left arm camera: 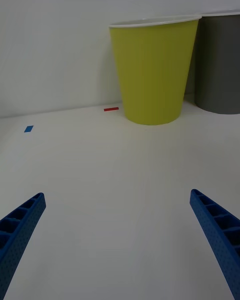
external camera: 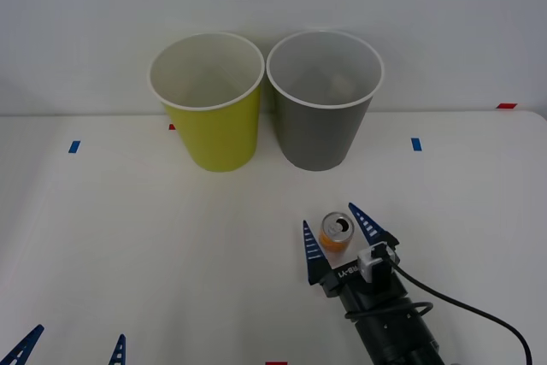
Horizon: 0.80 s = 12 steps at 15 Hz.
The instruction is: Put cans in the gray bin and PET bottles in the light green bin.
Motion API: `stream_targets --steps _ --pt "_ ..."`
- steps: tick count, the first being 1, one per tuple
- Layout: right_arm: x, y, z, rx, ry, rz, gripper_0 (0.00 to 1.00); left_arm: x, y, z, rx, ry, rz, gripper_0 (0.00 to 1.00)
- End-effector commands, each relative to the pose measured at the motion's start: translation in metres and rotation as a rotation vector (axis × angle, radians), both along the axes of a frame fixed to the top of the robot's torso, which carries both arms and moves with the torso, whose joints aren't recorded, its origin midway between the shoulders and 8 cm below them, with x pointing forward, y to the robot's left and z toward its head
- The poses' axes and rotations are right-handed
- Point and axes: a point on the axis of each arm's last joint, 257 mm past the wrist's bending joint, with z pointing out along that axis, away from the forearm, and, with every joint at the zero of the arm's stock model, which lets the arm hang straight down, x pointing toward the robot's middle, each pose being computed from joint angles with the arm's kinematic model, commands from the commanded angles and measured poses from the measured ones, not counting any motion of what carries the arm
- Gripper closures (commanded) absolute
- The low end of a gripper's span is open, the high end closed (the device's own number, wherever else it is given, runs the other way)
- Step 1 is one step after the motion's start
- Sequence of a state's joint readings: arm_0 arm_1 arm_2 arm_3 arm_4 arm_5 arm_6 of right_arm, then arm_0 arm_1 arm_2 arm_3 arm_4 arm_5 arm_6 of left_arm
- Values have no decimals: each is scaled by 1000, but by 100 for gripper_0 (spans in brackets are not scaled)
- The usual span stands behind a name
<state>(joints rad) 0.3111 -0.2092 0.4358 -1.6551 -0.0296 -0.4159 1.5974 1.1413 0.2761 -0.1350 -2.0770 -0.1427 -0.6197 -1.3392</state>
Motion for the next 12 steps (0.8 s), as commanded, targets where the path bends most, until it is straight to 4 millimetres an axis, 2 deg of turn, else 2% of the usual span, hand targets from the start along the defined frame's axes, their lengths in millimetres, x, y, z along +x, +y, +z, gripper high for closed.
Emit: stream_targets --steps 1,4,10,12 --pt "-1 0 -1 4 3 -3 99 0 0 0 0 0 0 0" --pt "-3 -2 -1 18 6 -9 100 0 0 0 0 0 0 0" --pt "-5 -19 19 17 -25 -6 100 0 0 0 0 0 0 0" --pt "0 -23 33 3 4 -16 100 0 0 0 0 0 0 0"
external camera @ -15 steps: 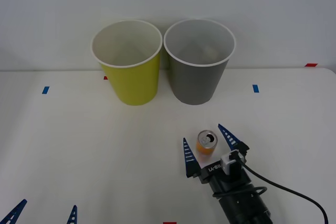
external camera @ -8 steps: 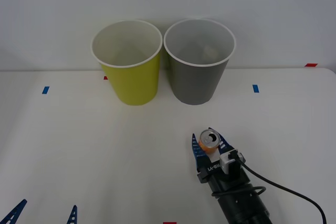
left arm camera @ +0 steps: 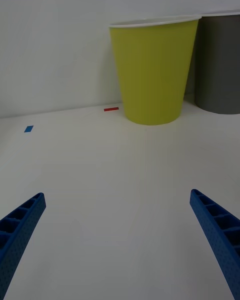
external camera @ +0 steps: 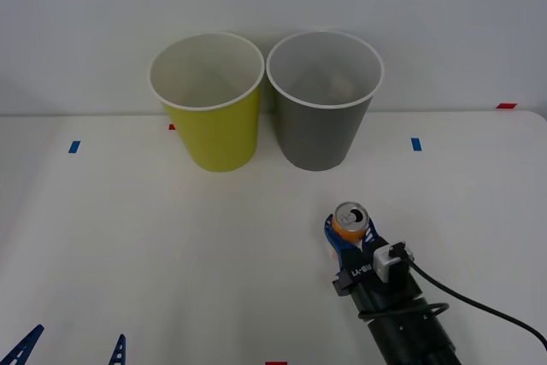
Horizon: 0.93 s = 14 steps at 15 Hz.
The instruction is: Put cans in the gray bin and PET bottles in the light green bin.
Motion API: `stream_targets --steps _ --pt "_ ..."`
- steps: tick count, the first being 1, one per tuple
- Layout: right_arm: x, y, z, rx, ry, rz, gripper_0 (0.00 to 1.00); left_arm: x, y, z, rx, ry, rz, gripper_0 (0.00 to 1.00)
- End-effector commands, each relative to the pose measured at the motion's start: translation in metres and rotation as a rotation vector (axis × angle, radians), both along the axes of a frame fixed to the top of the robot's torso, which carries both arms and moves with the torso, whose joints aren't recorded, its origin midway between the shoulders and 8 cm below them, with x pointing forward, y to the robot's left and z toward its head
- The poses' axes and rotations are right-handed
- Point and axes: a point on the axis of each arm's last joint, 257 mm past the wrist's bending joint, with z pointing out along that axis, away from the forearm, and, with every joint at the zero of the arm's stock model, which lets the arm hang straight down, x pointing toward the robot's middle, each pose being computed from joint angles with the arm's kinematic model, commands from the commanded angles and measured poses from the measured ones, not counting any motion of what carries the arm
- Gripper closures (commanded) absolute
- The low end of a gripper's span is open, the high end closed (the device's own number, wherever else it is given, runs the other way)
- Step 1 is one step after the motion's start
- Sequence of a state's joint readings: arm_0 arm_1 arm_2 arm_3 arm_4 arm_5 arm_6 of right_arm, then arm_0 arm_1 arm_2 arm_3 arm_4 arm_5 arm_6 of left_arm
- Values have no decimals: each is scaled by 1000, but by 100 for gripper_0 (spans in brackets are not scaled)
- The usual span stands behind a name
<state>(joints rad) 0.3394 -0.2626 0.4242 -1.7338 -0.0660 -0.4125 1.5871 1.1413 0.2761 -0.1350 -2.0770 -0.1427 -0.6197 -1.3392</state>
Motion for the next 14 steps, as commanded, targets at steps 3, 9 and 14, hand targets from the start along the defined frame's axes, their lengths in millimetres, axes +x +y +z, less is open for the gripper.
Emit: stream_targets --steps 3,9,14 --pt "4 -6 40 16 57 -23 100 0 0 0 0 0 0 0" --pt "16 7 79 69 14 9 100 0 0 0 0 0 0 0" --pt "19 12 115 96 48 17 100 0 0 0 0 0 0 0"
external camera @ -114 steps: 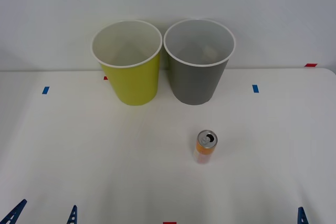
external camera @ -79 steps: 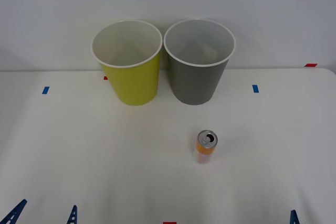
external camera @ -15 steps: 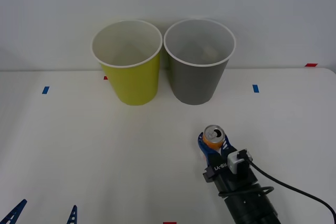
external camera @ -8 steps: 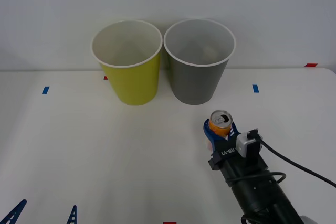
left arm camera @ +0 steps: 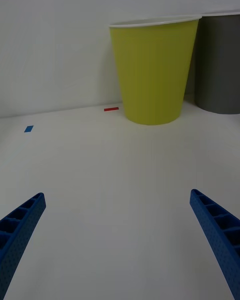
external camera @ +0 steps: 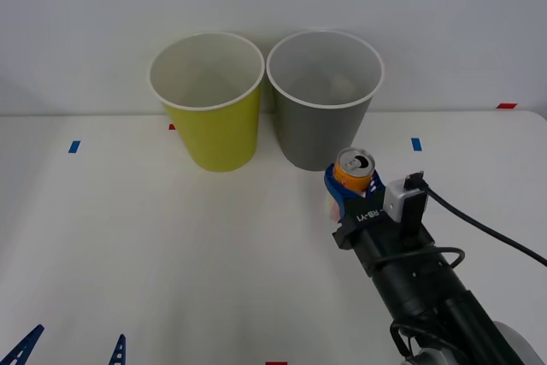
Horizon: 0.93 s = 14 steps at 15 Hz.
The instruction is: Put cans in the gray bin and PET bottles in the light green bin.
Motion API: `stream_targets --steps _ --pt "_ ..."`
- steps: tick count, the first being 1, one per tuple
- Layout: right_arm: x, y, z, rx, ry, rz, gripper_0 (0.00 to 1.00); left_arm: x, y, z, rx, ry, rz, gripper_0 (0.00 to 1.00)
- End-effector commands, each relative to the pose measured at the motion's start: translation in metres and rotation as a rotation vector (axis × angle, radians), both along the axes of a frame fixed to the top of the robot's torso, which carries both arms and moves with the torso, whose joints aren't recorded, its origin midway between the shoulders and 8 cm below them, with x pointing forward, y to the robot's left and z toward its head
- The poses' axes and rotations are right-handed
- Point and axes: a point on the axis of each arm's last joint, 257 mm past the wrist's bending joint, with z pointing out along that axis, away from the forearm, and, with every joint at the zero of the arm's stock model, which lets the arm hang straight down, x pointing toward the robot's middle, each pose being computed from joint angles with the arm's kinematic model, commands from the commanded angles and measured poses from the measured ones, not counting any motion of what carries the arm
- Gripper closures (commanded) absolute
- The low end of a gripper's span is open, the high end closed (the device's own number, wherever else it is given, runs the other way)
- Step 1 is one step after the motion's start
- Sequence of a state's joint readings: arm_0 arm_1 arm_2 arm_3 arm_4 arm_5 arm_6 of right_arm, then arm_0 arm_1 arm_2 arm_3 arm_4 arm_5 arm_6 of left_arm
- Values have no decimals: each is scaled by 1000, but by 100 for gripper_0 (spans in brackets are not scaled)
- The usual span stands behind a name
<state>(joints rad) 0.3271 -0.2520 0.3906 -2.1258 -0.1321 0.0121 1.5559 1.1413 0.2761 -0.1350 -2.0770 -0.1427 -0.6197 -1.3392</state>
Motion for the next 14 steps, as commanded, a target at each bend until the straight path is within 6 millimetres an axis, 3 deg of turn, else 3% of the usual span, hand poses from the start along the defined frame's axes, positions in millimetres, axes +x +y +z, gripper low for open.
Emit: stream_targets --steps 1,10,14 --pt "0 4 25 34 -7 10 100 0 0 0 0 0 0 0" --pt "16 25 87 143 -1 57 100 0 0 0 0 0 0 0" --pt "27 27 112 71 -20 34 100 0 0 0 0 0 0 0"
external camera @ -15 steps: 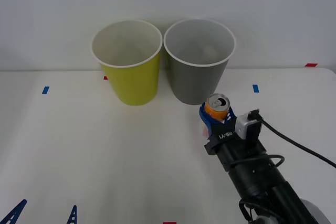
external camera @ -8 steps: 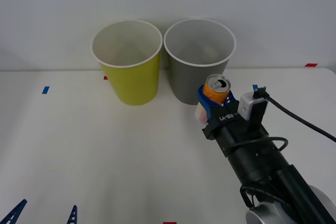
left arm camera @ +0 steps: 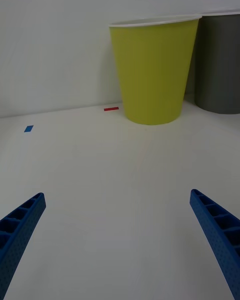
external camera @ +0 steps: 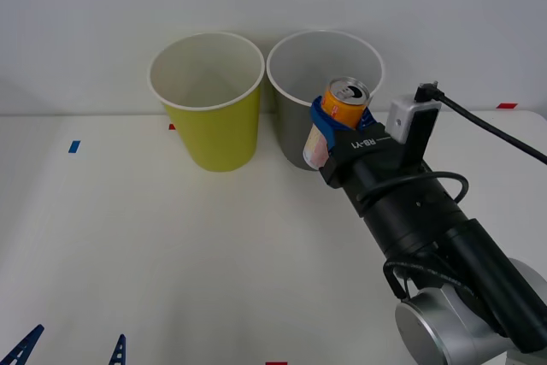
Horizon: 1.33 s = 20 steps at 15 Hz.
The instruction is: Put cans in the gray bin and PET bottles in the light green bin.
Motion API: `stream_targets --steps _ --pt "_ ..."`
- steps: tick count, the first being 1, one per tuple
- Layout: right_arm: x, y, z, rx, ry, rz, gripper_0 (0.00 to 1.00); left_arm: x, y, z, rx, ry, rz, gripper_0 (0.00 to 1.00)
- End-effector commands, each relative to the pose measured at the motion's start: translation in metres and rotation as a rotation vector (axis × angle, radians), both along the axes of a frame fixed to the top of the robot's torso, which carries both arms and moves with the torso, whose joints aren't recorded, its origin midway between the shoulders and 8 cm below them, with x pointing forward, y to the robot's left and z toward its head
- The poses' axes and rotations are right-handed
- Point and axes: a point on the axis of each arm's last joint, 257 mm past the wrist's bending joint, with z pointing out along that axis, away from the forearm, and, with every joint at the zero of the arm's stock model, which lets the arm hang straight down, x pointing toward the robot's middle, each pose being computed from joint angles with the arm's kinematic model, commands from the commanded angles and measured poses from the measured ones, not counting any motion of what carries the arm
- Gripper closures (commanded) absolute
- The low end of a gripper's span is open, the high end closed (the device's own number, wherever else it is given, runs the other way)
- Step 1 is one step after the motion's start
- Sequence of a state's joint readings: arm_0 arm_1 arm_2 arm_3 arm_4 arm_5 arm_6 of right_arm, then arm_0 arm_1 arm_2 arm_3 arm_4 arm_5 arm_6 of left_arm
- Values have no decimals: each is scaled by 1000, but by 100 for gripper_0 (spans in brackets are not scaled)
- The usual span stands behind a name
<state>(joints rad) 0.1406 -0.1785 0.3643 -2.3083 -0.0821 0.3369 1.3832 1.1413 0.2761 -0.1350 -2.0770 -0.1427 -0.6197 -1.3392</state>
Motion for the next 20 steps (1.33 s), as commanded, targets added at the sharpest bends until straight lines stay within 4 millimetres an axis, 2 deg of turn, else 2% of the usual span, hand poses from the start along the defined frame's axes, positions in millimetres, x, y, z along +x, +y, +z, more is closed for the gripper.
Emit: stream_targets --steps 1,4,9,12,14,18,20 --pt "10 -1 18 -81 -13 -39 100 0 0 0 0 0 0 0" --pt "22 -5 34 -75 6 -98 100 0 0 0 0 0 0 0" --pt "41 0 73 -3 47 -88 100 0 0 0 0 0 0 0" --pt "51 -7 91 11 72 -96 100 0 0 0 0 0 0 0" --pt "57 -10 98 17 80 -89 100 0 0 0 0 0 0 0" --pt "88 -14 104 -13 84 -107 100 0 0 0 0 0 0 0" --pt "102 -20 107 -81 68 -119 100 0 0 0 0 0 0 0"
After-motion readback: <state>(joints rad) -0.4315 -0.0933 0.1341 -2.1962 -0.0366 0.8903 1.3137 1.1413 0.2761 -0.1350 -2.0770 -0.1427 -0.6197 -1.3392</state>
